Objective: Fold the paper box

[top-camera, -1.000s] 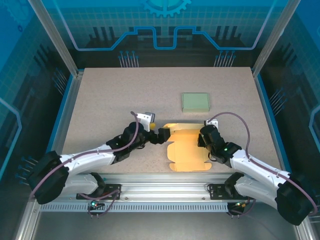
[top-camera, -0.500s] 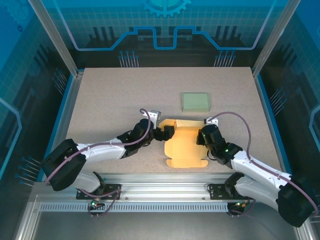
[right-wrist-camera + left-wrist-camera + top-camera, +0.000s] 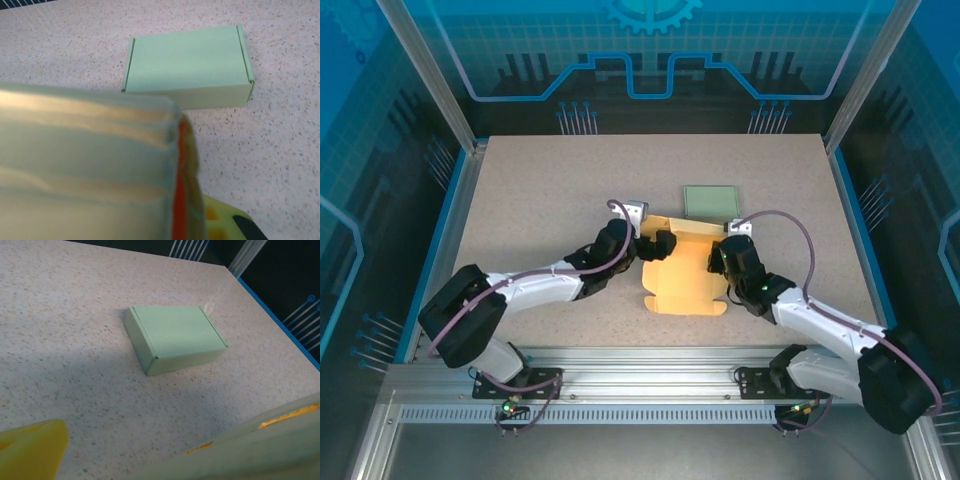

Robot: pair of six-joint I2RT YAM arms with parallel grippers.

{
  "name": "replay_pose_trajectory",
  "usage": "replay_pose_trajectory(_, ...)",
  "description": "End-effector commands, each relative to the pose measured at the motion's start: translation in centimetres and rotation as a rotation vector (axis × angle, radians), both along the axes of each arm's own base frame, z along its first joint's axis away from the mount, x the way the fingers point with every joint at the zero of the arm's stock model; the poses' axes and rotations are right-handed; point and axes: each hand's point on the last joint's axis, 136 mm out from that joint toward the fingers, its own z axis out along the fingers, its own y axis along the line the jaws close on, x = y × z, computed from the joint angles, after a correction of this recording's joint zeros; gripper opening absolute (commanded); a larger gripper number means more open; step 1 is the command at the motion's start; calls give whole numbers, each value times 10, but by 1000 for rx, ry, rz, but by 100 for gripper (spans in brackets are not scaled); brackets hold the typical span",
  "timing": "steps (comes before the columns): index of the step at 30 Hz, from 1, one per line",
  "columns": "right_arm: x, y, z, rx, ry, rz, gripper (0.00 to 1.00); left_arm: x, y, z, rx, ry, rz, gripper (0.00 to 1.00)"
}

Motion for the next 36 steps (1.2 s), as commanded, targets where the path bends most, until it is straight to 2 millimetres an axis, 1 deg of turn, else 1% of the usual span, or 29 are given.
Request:
replay_pose_trajectory(1,15,2,5,-31,-15,24,0,16,3,25,-35,-70,34,99)
replay_pose_trajectory(6,31,-3,-1,-46,-7,25,0,11,14,17,-29,-61,47,99)
replay_pose_trajectory(10,35,-10,-7,-37,4,6,0,1,23,12,-33,-49,49,99)
replay_pose_trajectory(13,36,-12,-1,-52,-32,16,0,-6,33,1,-28,-27,71,99)
replay_pose_trajectory(16,41,-23,5,-62,-56,-7,0,-10,38,-10,-24,0,77,99)
replay_pose_trajectory(20,49,-38,4,-15,-45,-17,0,-14,34,-11,-39,20,50,99)
replay_pose_trajectory(21,52,-40,9,-4,-66,-13,0,-14,33,-12,-41,23,47,99)
replay_pose_trajectory(23,56,-42,13,-13,-88,8,0,-15,34,-12,-52,30,53,99)
replay_pose_trajectory(25,58,-46,13,-30,-94,5,0,-15,33,-14,-60,35,52,98)
replay_pose_trajectory(27,58,-45,11,0,-93,31,0,-16,32,-15,-76,43,51,93)
replay_pose_trajectory(30,56,-46,9,32,-111,37,0,-20,23,-17,-141,56,16,84)
replay_pose_trajectory(34,57,-46,7,35,-97,39,0,-32,0,-12,-291,51,-91,72)
replay_pose_trajectory(36,57,-45,7,32,-89,44,0,-38,-10,-10,-307,33,-124,70)
